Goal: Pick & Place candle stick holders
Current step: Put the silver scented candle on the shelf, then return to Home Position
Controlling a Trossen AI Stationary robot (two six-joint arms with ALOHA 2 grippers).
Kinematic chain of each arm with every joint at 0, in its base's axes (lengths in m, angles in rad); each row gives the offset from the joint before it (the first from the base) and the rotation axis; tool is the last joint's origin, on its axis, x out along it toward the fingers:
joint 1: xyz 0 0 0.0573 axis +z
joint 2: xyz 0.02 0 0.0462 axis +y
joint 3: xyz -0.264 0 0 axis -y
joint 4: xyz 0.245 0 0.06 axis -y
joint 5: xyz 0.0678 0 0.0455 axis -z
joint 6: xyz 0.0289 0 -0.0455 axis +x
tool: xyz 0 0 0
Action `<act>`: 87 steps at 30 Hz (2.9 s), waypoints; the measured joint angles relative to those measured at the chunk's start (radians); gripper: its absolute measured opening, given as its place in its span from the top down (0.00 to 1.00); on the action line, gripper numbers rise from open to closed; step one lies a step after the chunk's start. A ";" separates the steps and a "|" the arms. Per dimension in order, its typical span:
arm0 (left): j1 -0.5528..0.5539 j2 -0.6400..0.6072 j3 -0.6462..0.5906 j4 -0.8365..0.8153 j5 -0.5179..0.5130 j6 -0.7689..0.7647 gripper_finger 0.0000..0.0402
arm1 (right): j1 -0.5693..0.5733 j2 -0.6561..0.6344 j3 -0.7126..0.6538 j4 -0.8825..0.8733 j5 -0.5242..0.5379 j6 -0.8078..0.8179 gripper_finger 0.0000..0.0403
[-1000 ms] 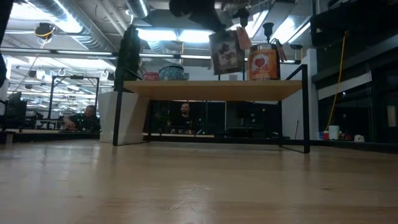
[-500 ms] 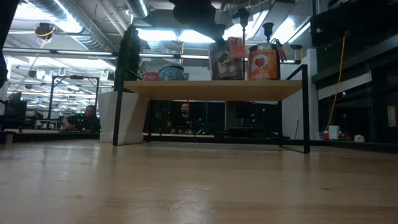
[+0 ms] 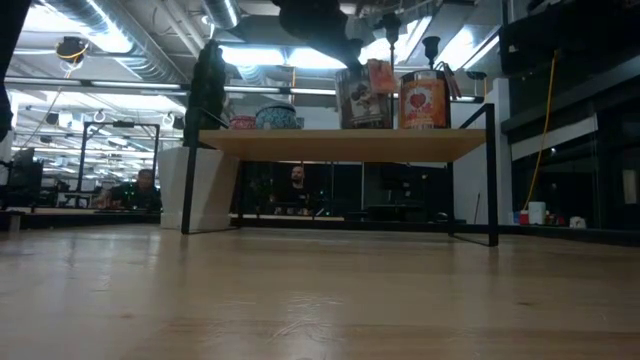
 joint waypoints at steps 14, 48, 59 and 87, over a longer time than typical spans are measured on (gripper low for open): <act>0.000 0.000 0.000 0.036 -0.014 -0.005 0.82 | 0.000 0.000 0.000 0.000 0.000 0.000 0.84; -0.020 -0.928 -0.903 0.447 0.016 -0.162 0.95 | 0.000 0.000 0.000 0.000 0.000 0.000 0.84; -0.020 -1.382 -1.266 0.637 -0.097 -0.314 0.99 | 0.000 0.000 0.000 0.000 0.000 0.000 0.84; -0.020 -1.721 -1.616 0.718 -0.035 -0.373 1.00 | 0.000 0.000 0.000 0.000 0.000 0.000 0.84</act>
